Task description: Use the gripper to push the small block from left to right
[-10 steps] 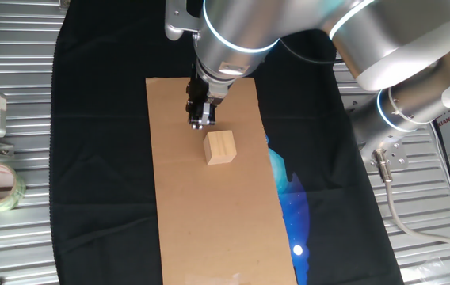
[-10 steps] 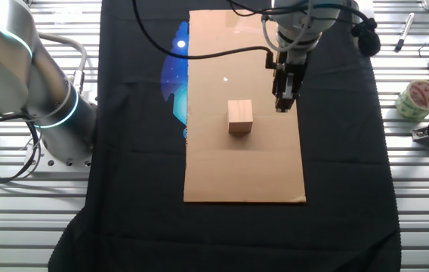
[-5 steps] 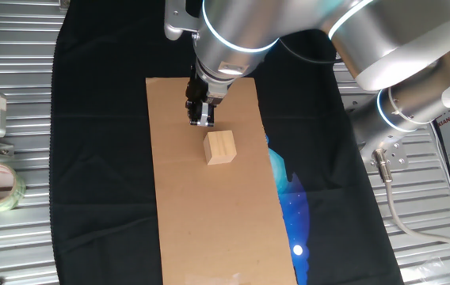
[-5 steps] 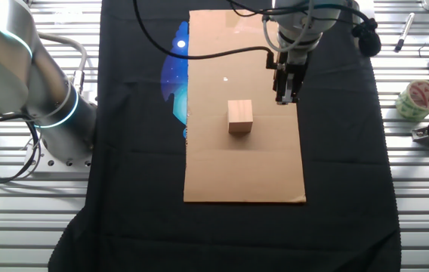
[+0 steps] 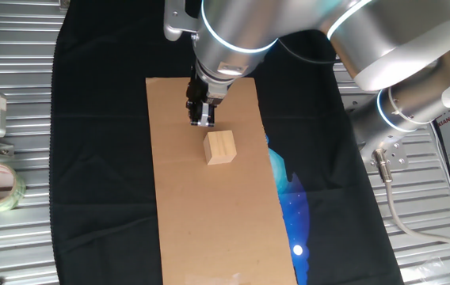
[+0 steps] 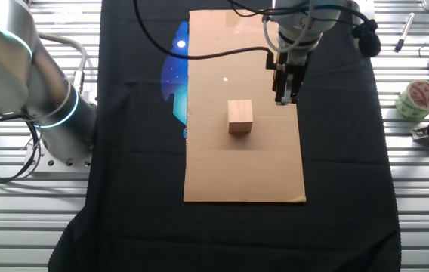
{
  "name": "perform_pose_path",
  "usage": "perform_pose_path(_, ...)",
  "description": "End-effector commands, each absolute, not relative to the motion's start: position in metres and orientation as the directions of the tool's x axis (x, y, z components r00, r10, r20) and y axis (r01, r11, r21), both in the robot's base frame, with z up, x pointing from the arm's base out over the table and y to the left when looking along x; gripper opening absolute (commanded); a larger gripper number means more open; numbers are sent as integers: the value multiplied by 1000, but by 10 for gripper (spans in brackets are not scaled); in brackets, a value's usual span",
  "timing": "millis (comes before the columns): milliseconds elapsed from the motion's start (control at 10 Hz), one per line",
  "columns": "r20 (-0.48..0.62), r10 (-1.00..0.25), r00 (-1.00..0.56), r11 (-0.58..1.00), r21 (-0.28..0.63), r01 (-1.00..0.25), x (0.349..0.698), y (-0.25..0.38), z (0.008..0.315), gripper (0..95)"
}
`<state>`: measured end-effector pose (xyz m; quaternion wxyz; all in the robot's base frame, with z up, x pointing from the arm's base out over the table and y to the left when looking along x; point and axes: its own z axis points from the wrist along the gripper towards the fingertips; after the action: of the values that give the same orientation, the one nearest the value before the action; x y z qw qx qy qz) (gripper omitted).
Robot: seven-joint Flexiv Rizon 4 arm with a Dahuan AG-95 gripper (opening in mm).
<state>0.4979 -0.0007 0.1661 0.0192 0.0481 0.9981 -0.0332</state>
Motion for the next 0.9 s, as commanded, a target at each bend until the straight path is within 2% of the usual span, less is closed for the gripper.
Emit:
perform_pose_path(100,-34,29,-999,998,-52,31,494,-1,166,0)
perform_pose_path(400,-33,-13,-999,998,-54,-12,490,-1,165,0)
perform_pose_path(900,-40,0,-999,999,-53,3,481,-2,158,0)
